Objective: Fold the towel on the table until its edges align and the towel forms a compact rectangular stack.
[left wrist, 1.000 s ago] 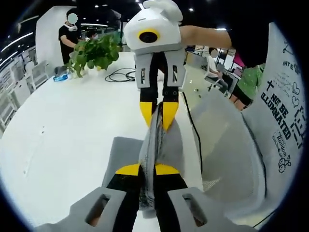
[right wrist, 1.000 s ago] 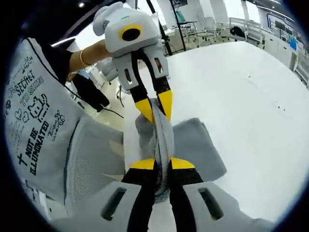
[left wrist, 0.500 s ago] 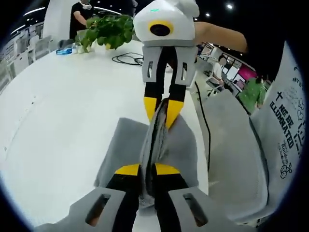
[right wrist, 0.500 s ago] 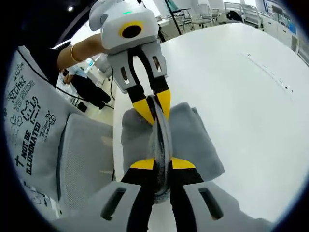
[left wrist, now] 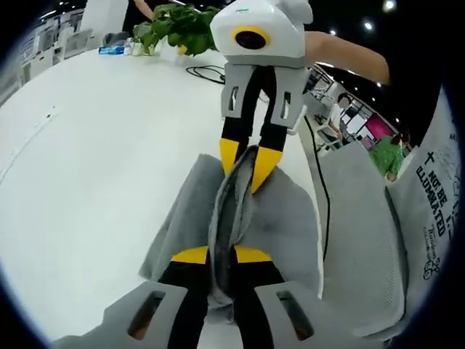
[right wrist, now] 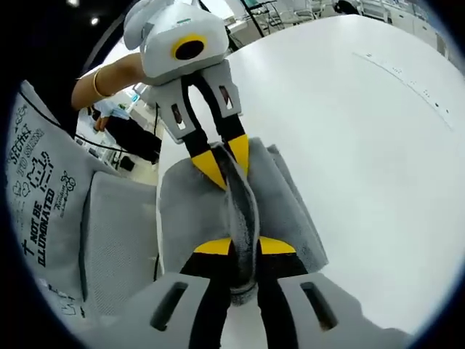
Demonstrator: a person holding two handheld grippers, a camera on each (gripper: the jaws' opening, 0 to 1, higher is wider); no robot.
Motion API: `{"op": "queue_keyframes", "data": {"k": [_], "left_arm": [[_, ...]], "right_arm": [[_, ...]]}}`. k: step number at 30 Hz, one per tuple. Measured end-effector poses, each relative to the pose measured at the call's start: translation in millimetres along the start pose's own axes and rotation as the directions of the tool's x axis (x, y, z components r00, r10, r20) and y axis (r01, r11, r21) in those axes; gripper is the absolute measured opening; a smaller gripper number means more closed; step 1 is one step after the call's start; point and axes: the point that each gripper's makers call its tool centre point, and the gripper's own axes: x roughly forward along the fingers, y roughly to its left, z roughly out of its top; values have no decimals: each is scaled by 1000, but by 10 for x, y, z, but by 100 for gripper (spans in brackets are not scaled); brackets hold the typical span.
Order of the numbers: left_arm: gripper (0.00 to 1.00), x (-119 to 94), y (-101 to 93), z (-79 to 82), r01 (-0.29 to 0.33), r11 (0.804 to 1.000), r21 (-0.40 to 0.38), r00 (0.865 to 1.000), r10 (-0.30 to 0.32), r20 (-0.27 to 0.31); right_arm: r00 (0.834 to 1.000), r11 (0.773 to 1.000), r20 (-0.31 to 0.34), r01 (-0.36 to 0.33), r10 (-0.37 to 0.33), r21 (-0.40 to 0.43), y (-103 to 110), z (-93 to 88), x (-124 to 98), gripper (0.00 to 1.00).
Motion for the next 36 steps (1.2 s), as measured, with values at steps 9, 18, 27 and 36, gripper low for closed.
{"op": "queue_keyframes", "data": {"k": [9,18,27,36], "left_arm": [[22,-75,44,-13,21,999,-47,1000,-20,24],[26,-188,61,-118,-60,996,70,997,63,-38],[22,-231,135,-96,-116,991,68,993,118,-28],[14,-214,242,-124,-162,986,-27,987,162,-2]], "right_arm": [[998,999,49,-27,26,32,6,32,-46,15],[998,999,61,10,-7,-48,56,83,-144,24],[998,990,15,60,-58,-128,54,22,-170,25],[992,983,20,129,-127,-133,-96,10,-203,13]]}}
